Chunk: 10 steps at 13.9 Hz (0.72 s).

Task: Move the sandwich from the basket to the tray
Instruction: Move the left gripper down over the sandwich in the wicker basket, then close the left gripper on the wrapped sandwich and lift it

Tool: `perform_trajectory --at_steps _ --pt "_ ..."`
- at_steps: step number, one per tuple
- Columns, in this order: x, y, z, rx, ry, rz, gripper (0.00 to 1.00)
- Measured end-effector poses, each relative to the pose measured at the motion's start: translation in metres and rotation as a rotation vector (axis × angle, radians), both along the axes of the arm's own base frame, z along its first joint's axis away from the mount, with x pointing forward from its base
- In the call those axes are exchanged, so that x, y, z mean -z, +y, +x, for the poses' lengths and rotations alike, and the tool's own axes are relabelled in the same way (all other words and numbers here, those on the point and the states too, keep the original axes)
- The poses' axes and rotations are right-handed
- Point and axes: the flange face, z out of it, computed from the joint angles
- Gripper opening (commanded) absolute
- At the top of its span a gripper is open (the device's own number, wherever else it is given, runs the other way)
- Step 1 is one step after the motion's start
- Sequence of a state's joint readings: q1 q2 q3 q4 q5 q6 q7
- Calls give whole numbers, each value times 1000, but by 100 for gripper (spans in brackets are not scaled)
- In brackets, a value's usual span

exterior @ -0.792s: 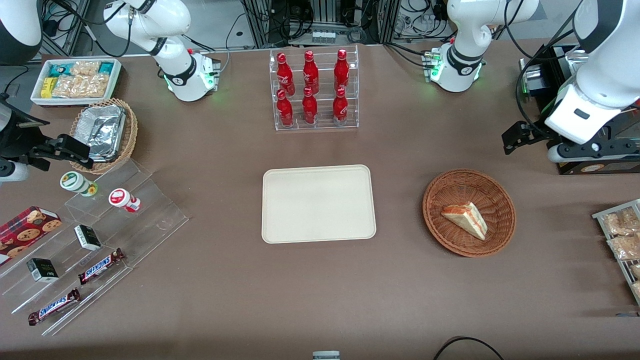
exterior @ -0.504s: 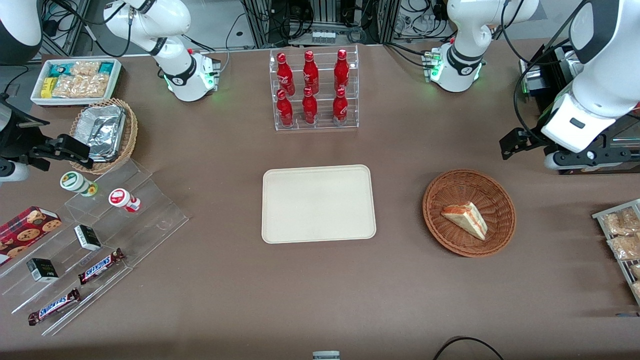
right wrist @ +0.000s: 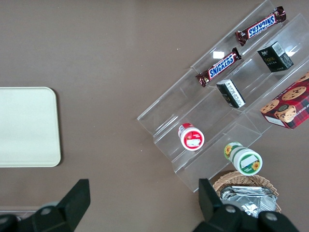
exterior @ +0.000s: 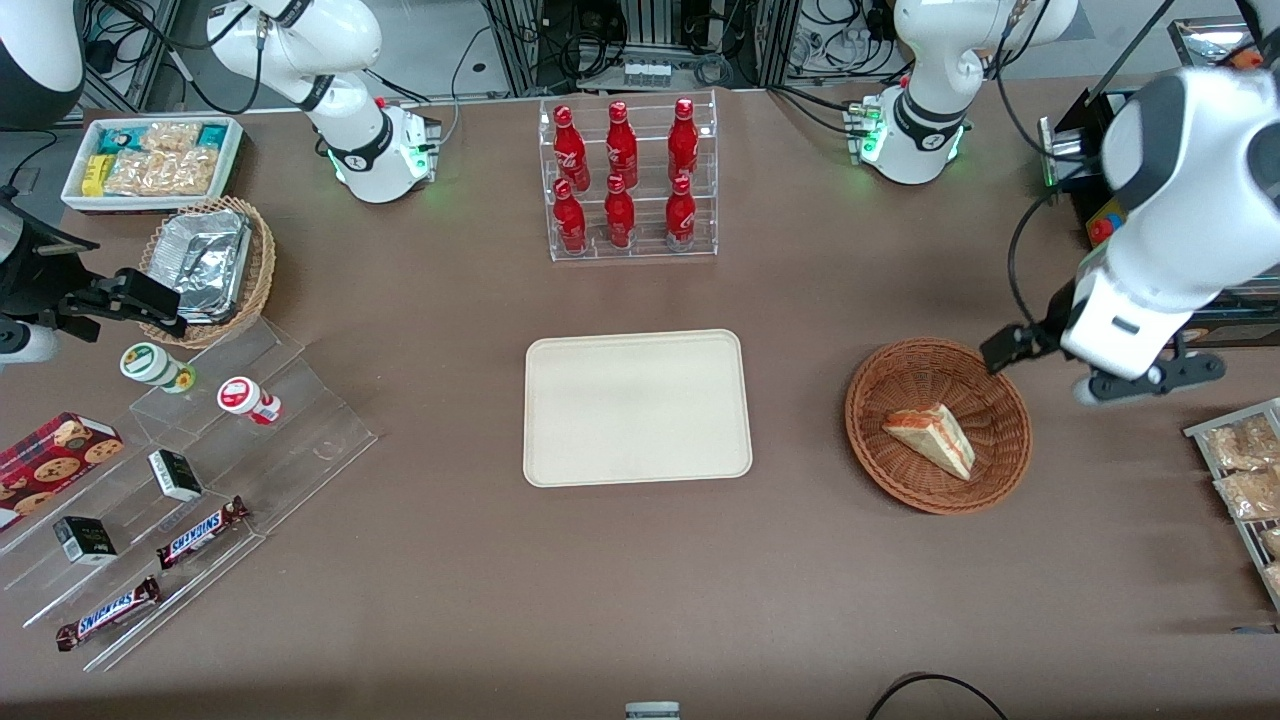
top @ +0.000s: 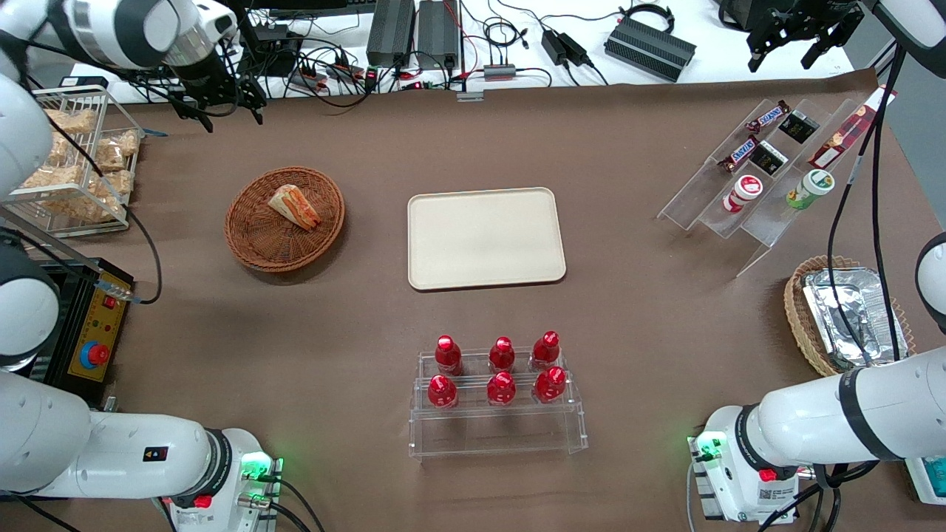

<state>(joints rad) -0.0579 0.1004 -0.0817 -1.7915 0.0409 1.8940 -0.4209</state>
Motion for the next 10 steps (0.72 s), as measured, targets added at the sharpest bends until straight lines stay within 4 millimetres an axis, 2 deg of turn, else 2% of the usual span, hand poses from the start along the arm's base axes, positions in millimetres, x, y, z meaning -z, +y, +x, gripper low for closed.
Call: perform_trajectory --at_steps 2,5,8,10 --pt "39 -4 3 -123 -29 7 100" --pt "89 -8 -3 -325 -57 -8 100" --pt "129 -9 -8 -498 -71 -24 100" --pt "150 -9 -8 -548 -62 -26 100"
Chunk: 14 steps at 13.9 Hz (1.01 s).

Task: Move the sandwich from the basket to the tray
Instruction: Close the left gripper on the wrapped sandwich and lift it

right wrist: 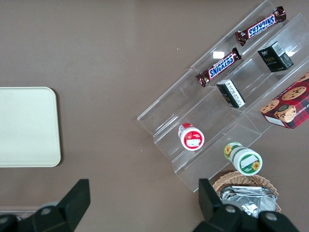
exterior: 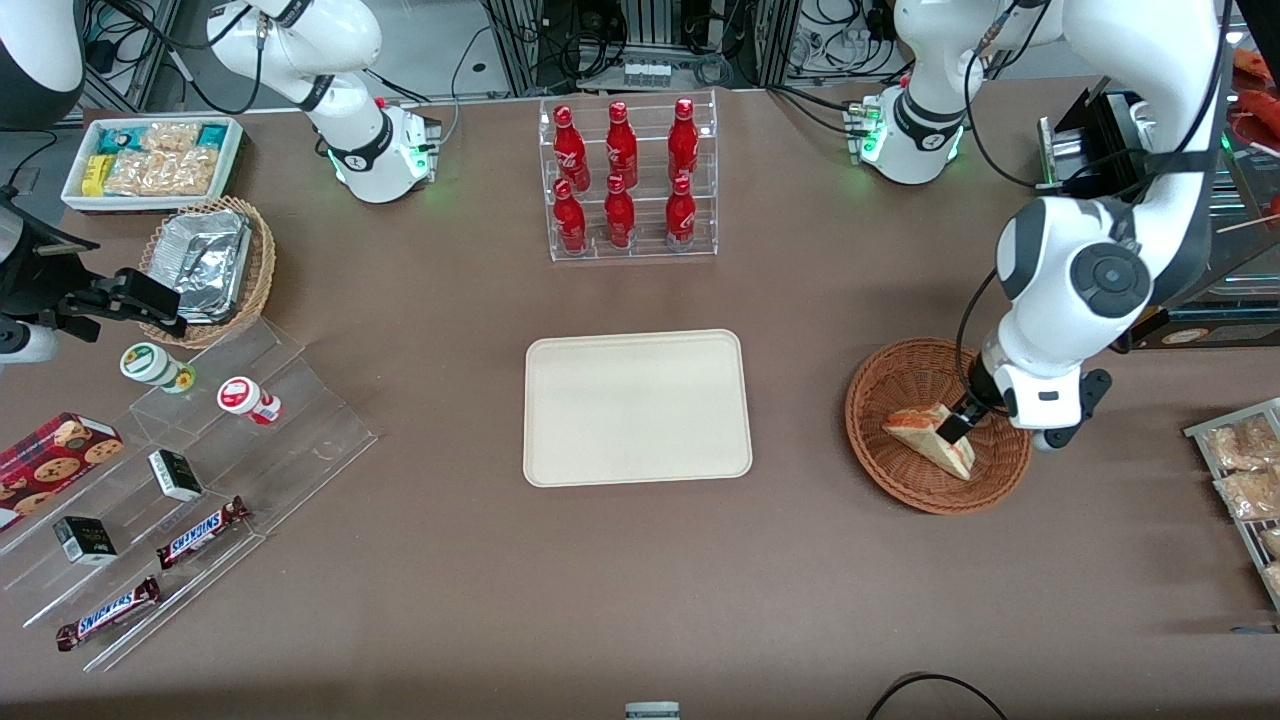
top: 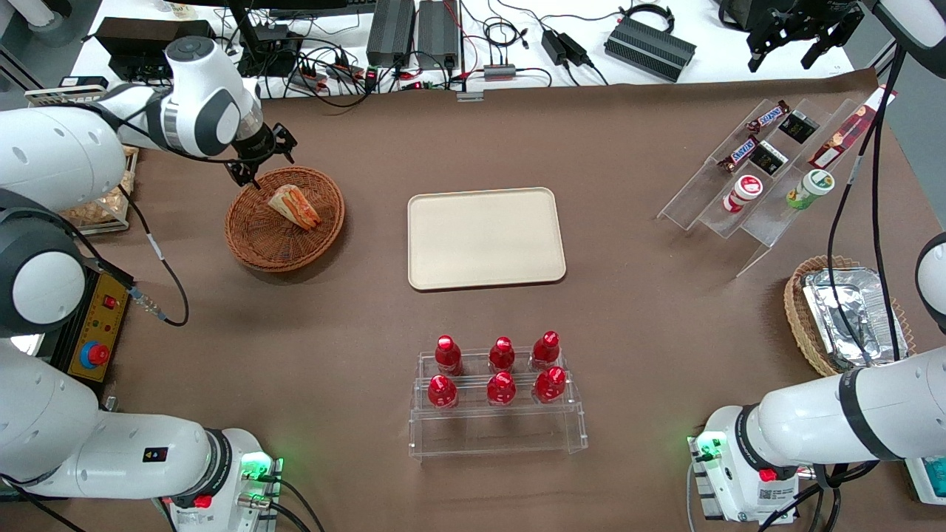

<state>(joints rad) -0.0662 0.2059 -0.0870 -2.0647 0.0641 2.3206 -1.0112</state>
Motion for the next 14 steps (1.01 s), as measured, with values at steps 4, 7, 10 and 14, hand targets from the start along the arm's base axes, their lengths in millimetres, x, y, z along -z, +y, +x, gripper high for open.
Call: perform_trajectory --at_steps 4,7,10,14 --pt "28 -4 1 -36 1 -9 100" --pt "49 -5 -5 -39 -6 -15 100" --pt "76 -4 -16 -37 17 -15 100" --pt "91 -3 -17 -40 35 -14 7"
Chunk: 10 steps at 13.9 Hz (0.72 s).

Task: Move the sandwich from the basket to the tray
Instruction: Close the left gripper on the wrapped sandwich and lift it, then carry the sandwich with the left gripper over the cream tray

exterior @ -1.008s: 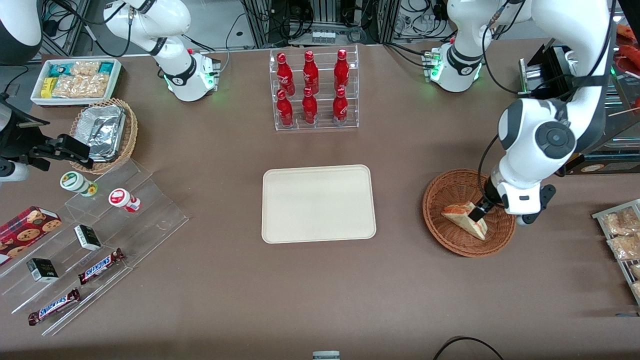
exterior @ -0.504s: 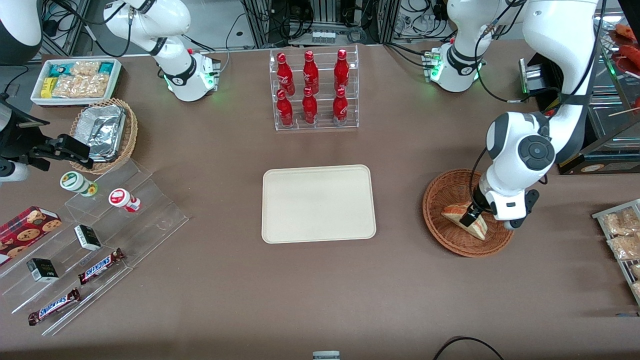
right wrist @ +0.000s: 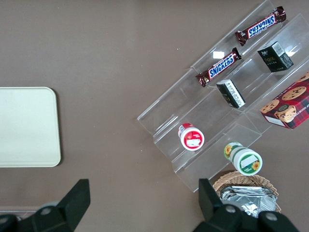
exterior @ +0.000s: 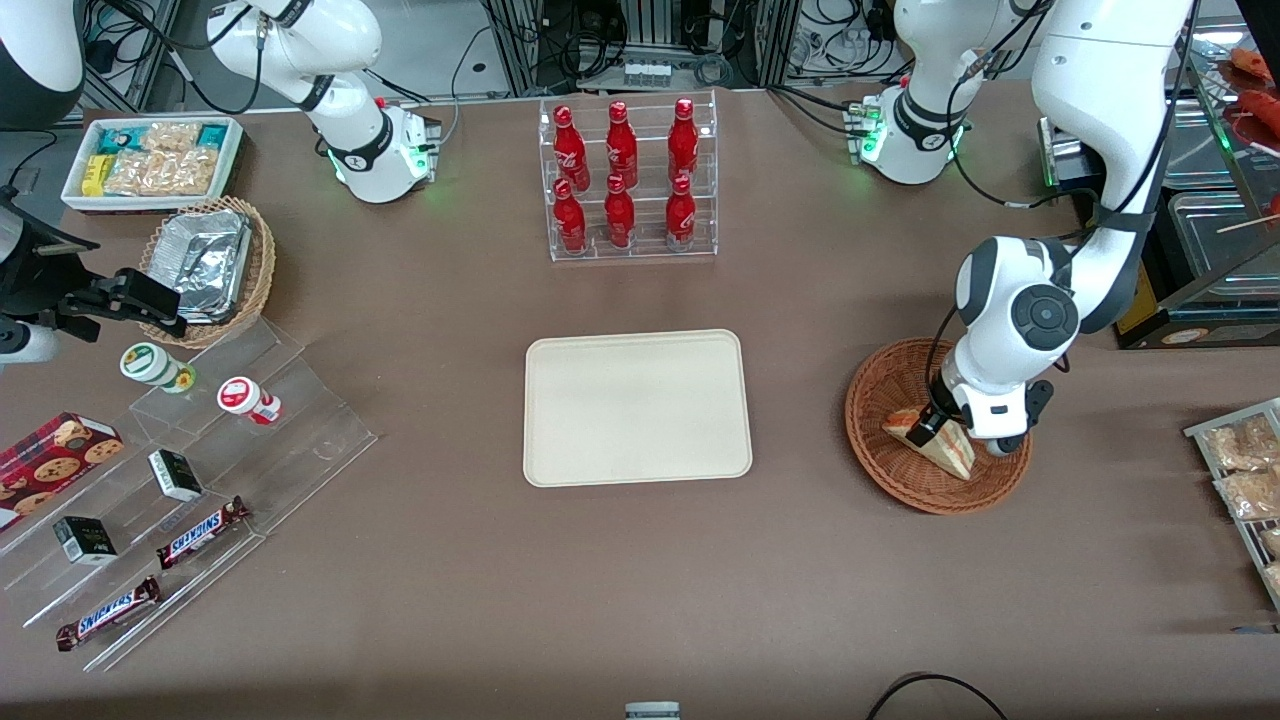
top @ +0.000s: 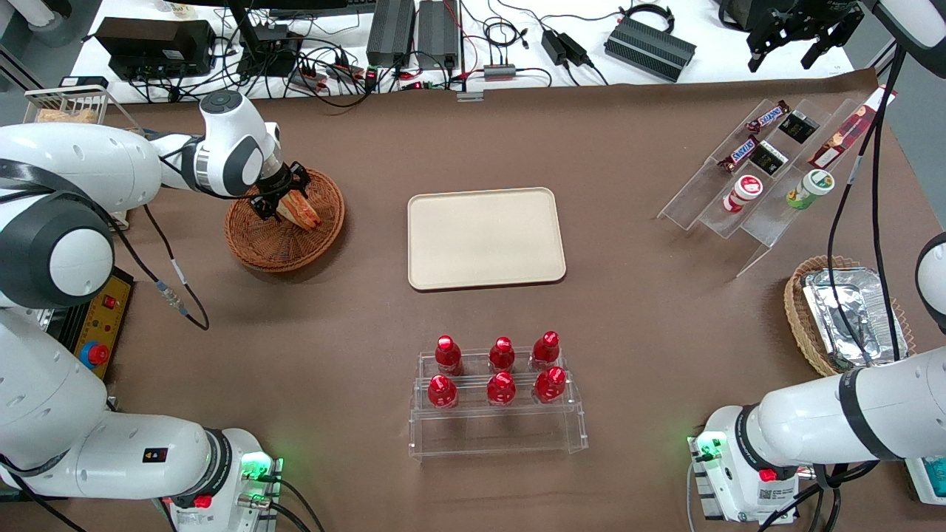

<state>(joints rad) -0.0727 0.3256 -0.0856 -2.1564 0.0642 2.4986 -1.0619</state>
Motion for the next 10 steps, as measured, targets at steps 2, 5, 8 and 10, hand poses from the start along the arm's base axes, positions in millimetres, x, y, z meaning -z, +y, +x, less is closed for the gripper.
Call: perform_trajectory --at_steps 2,5,8,10 --pt "-5 1 7 -4 -16 -2 0" --pt "-16 2 17 -8 -34 -3 0" --pt "-46 -2 30 11 32 34 0" --pt "-87 -18 40 40 61 55 0"
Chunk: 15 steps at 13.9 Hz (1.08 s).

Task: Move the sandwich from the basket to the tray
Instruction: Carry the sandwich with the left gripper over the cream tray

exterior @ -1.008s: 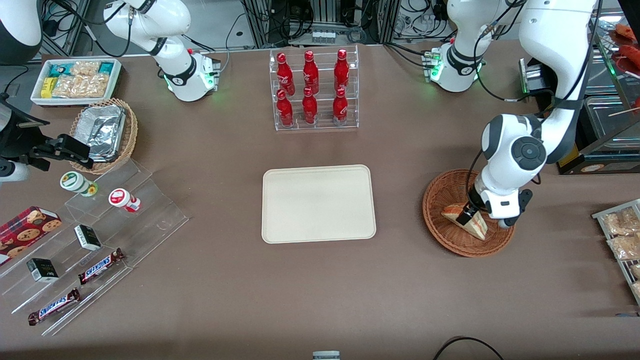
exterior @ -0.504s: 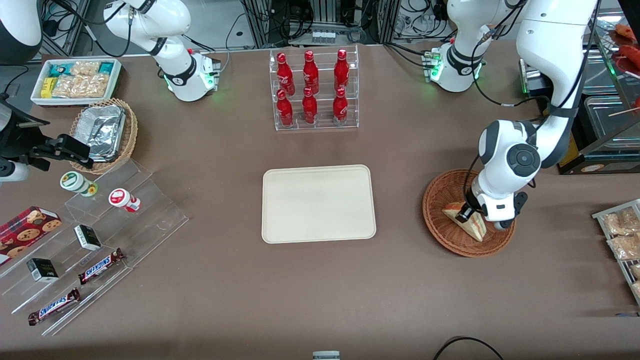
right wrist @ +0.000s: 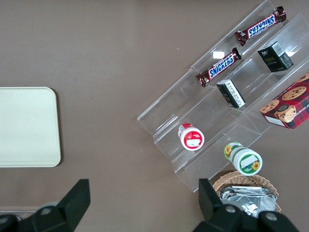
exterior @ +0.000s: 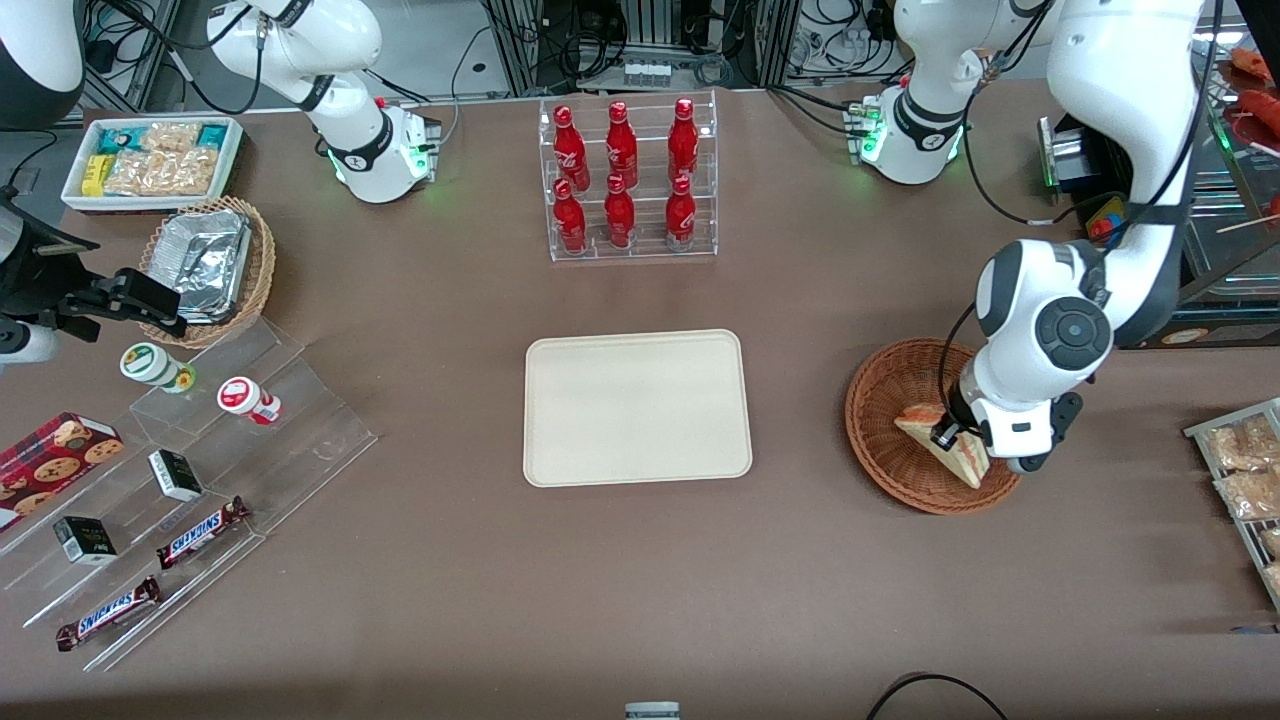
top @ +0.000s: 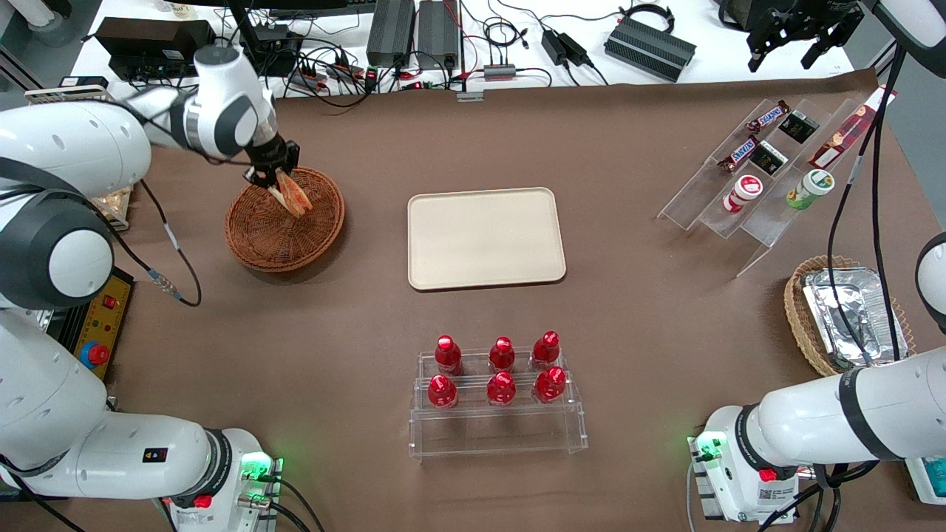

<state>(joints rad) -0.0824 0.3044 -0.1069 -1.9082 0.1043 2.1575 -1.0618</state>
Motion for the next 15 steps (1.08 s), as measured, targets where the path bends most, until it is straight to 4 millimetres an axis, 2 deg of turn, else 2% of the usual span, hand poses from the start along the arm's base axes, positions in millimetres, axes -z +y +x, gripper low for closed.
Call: perform_trajectory --at_steps 3,4,6,8,11,13,15 --pt "-62 -50 6 71 5 10 0" --pt "-75 -70 6 100 -6 8 0" --pt "-87 -113 -3 168 -25 2 0" --pt "-86 -165 -21 253 -25 -2 0" --pt "-62 -238 -54 375 6 3 0" --pt "-44 -272 -69 430 27 7 0" --pt "-27 -301 -75 469 39 6 0"
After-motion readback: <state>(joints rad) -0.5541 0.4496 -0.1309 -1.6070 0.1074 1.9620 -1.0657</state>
